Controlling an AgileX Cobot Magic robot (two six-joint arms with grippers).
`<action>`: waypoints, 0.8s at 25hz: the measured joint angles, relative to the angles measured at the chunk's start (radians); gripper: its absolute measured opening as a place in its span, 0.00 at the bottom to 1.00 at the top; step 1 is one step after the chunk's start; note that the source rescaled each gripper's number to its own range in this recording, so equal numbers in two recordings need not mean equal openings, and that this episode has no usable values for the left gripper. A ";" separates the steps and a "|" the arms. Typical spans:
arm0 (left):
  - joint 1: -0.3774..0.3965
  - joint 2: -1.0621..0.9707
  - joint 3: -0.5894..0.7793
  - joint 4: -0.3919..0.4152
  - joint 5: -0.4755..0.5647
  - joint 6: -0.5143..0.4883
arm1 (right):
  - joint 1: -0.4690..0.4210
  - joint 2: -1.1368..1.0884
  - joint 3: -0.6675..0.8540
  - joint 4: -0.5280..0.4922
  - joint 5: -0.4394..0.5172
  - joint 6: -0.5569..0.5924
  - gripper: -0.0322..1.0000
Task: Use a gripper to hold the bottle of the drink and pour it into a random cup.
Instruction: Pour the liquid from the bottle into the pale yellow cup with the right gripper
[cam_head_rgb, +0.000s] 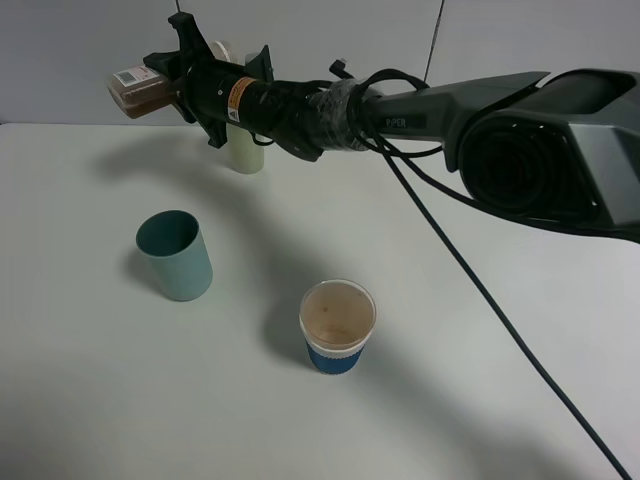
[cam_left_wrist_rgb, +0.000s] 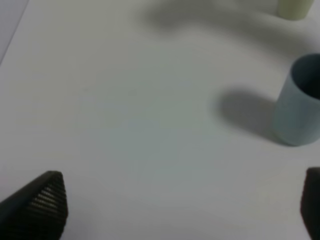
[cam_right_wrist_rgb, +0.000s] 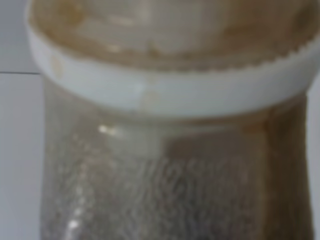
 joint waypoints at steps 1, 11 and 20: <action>0.000 0.000 0.000 0.000 0.000 0.000 | 0.000 0.005 -0.001 0.000 -0.008 0.012 0.04; 0.000 0.000 0.000 0.000 0.000 0.000 | 0.000 0.017 -0.001 0.000 -0.011 0.060 0.04; 0.000 0.000 0.000 0.000 0.000 0.000 | 0.000 0.017 -0.001 0.020 -0.034 0.084 0.04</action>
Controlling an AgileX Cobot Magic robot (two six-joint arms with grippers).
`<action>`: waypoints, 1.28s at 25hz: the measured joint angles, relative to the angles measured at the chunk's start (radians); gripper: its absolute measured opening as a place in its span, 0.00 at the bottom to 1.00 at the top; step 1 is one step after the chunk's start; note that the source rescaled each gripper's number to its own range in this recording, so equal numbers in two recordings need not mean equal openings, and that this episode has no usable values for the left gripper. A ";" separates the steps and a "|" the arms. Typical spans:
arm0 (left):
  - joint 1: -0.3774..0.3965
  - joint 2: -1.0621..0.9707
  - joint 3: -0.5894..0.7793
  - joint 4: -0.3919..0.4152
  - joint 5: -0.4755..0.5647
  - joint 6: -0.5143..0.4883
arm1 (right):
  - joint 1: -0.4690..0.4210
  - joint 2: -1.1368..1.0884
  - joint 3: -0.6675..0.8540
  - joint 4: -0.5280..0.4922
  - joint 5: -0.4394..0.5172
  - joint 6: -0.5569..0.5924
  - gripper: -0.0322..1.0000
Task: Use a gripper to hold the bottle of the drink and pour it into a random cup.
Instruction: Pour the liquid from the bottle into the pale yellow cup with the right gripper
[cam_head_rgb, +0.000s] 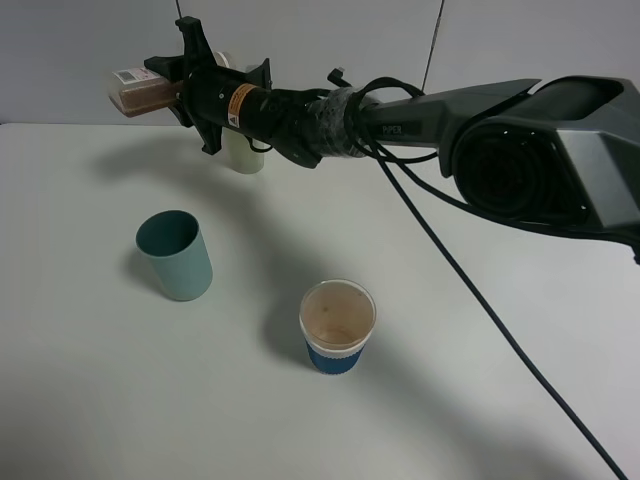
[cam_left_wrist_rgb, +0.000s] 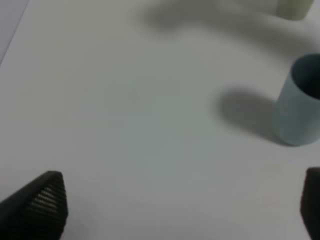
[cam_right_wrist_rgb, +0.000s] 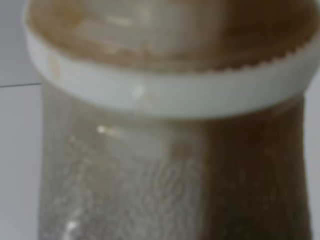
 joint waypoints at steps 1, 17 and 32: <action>0.000 0.000 0.000 0.000 0.000 0.000 | 0.000 0.000 0.000 0.000 0.000 0.001 0.04; 0.000 0.000 0.000 0.000 0.000 0.000 | 0.026 0.000 0.000 0.007 -0.003 0.006 0.04; 0.000 0.000 0.000 0.000 0.000 0.000 | 0.031 0.000 0.000 0.048 -0.055 0.007 0.04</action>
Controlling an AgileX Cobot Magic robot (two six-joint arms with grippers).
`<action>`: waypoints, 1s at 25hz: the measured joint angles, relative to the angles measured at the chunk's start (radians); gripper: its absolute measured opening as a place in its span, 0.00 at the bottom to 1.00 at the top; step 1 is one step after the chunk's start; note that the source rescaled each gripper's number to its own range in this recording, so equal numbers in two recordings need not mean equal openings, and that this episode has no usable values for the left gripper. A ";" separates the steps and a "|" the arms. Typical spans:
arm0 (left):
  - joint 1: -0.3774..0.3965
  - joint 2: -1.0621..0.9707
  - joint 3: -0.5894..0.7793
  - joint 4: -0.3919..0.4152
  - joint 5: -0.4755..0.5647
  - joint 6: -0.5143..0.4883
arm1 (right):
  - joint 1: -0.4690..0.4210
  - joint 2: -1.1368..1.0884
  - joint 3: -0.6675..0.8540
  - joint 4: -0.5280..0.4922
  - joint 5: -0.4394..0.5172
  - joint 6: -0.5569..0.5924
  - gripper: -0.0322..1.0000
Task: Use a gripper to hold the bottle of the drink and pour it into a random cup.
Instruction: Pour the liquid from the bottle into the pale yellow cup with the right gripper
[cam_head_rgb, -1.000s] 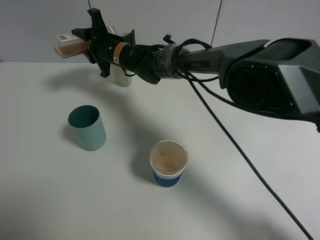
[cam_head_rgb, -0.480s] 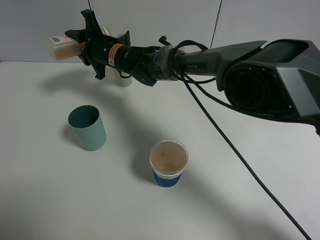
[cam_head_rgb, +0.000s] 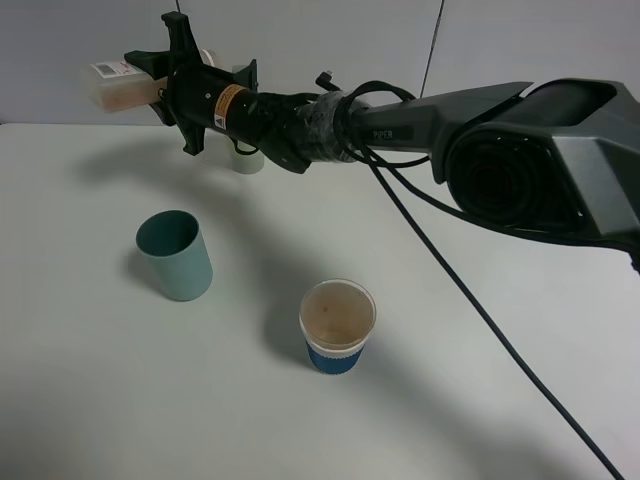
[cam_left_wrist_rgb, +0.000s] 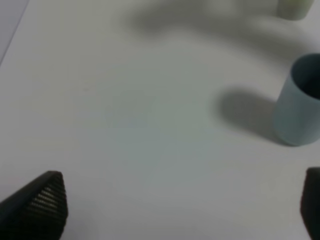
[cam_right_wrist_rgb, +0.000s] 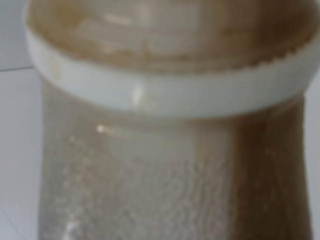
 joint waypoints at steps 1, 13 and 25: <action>0.000 0.000 0.000 0.000 0.000 0.000 | 0.000 0.000 0.000 0.008 -0.001 0.001 0.04; 0.000 0.000 0.000 0.000 0.000 0.000 | 0.000 0.000 0.000 0.025 -0.001 0.035 0.04; 0.000 0.000 0.000 0.000 0.000 0.000 | 0.000 0.000 -0.001 0.042 -0.026 0.087 0.04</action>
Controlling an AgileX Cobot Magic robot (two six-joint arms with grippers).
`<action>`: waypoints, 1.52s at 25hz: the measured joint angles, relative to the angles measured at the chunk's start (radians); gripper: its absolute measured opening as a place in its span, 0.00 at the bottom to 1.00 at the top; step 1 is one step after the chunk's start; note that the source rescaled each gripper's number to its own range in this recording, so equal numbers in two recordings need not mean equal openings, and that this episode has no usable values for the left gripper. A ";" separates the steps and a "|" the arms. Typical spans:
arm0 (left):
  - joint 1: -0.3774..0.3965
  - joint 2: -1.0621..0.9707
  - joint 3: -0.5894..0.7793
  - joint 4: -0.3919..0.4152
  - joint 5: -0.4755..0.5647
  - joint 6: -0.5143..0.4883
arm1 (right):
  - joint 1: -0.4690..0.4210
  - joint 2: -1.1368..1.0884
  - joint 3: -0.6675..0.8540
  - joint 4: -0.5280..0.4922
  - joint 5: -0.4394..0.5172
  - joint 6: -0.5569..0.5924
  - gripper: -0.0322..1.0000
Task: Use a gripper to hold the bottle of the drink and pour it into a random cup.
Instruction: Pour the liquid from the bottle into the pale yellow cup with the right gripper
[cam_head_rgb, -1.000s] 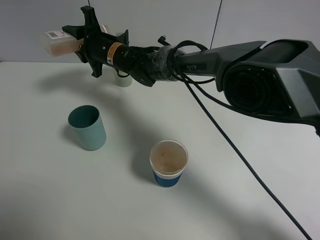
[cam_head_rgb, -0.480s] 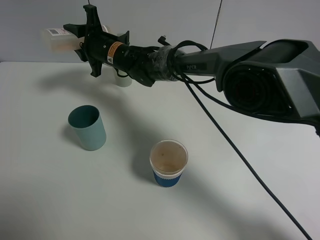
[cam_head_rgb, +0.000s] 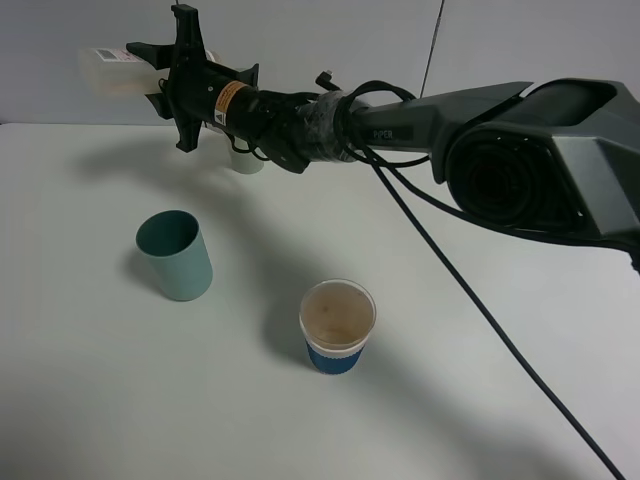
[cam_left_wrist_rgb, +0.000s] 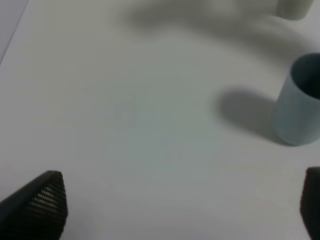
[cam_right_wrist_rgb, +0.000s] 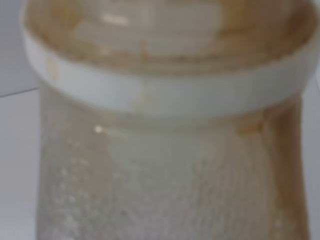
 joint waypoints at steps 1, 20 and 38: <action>0.000 0.000 0.000 0.000 0.000 0.000 | 0.000 0.000 0.000 0.001 -0.001 0.000 0.04; 0.000 0.000 0.000 0.000 0.000 0.000 | -0.017 0.000 0.000 0.030 -0.004 -0.037 0.04; 0.000 0.000 0.000 0.000 0.000 0.000 | -0.035 0.000 0.000 0.074 -0.024 0.020 0.04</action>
